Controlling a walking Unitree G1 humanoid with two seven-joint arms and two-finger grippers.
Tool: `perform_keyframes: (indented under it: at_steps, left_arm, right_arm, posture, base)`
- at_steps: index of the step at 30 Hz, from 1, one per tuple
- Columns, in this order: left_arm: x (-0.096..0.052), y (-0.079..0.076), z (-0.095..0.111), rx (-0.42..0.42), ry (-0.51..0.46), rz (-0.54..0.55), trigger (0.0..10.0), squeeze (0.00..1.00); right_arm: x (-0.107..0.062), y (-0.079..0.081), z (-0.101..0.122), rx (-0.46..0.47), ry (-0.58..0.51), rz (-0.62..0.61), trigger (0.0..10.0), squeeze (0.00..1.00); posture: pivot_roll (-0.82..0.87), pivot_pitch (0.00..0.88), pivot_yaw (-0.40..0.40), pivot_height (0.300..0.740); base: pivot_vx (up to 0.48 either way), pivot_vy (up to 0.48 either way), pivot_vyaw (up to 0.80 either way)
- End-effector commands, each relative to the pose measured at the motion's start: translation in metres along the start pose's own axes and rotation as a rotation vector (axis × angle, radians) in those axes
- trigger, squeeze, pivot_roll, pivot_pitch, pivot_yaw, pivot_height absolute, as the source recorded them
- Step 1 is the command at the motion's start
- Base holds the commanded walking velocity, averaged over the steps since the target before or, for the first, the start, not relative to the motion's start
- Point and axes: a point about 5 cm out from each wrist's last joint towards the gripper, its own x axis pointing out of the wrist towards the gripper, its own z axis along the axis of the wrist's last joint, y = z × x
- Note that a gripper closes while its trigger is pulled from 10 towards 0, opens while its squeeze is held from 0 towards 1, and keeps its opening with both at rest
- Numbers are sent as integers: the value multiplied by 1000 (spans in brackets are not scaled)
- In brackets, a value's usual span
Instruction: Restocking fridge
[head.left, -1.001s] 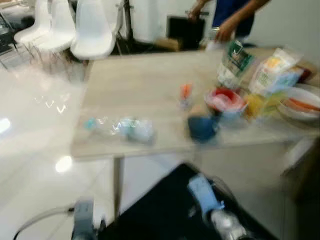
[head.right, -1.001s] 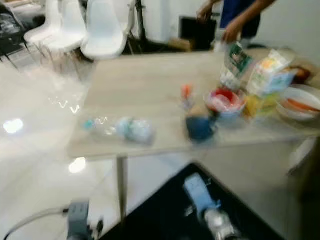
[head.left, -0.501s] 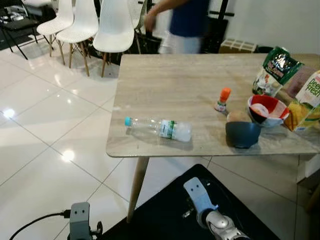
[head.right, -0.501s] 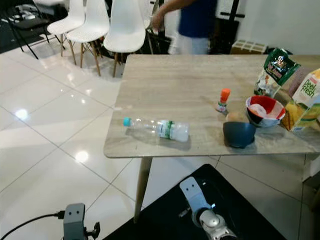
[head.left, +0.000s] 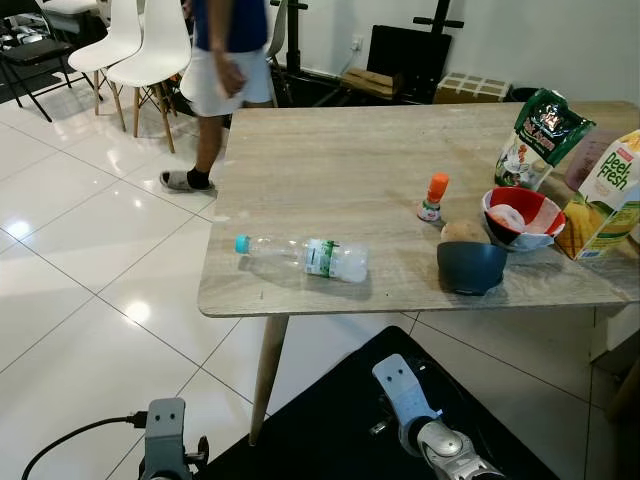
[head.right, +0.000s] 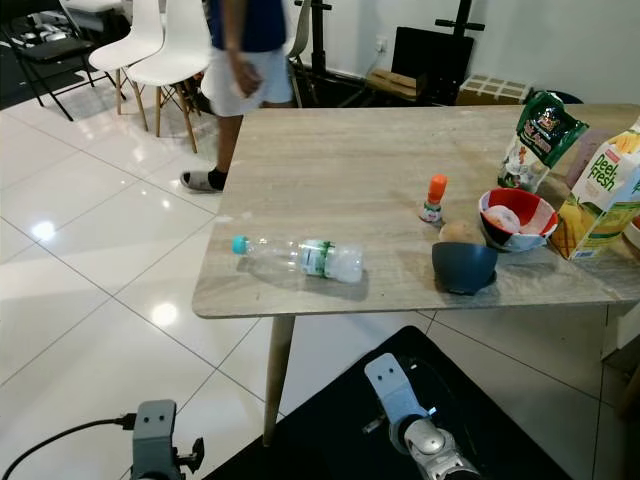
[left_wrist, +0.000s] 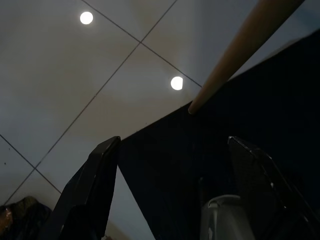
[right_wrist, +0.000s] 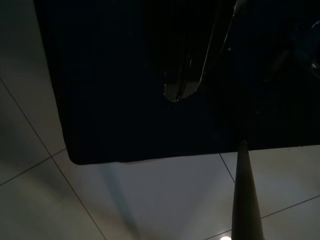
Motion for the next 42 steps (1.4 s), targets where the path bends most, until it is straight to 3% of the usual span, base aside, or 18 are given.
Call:
perform_keyframes:
  at_steps: [1,7,18,20,22,24,26,28,35,36,38,39,41,42]
  left_arm:
    - [-1,2,-4,15,15,6,10000,0]
    - [-2,5,-5,-33,21,24,10000,0]
    - [-5,7,-10,1,10,-2,10000,0]
    - [-7,4,-8,53,-25,-62,10000,0]
    - [-7,4,-8,53,-25,-62,10000,0]
    - [-10,5,-5,117,-80,-137,10000,0]
    - [-11,6,-4,125,-97,-156,10000,0]
    - [-16,2,1,139,-163,-287,10000,0]
    - [-28,-8,18,202,-295,-478,10000,0]
    - [-28,-8,18,202,-295,-478,10000,0]
    - [-35,-15,29,212,-357,-566,10000,0]
    - [-35,-15,29,212,-357,-566,10000,0]
    - [-43,-24,43,201,-424,-659,10000,0]
    - [-43,-24,43,201,-424,-659,10000,0]
  right_arm:
    - [-1,1,-4,2,11,2,10000,0]
    - [-1,1,-4,0,11,3,10000,0]
    - [-2,2,-5,-5,9,10,10000,0]
    - [-1,3,-3,-22,-5,42,10000,0]
    - [-1,3,-3,-22,-5,42,10000,0]
    - [-3,2,2,-14,-39,135,10000,0]
    - [-3,1,3,-8,-49,166,10000,0]
    - [-8,1,5,10,-77,343,10000,0]
    - [-17,-9,6,16,-82,542,10000,0]
    - [-17,-9,6,16,-82,542,10000,0]
    - [-23,-11,9,10,-99,659,10000,0]
    - [-23,-11,9,10,-99,659,10000,0]
    - [-31,-12,18,-2,-142,805,10000,0]
    - [-31,-12,18,-2,-142,805,10000,0]
  posture:
    - [-42,57,17,740]
    - [-42,58,18,740]
    - [-43,60,17,740]
    - [-44,59,17,740]
    - [-44,59,17,740]
    - [-43,59,19,740]
    - [-43,60,19,740]
    - [-44,58,19,740]
    - [-45,53,21,740]
    - [-45,53,21,740]
    - [-46,50,21,740]
    - [-46,50,21,740]
    - [-47,47,19,740]
    - [-47,47,19,740]
  base:
    - [0,-480,0]
    - [0,-231,0]
    - [0,0,0]
    - [0,0,0]
    - [0,0,0]
    - [0,0,0]
    - [0,0,0]
    - [0,0,0]
    - [0,0,0]
    - [0,0,0]
    - [0,0,0]
    - [0,0,0]
    - [0,0,0]
    - [0,0,0]
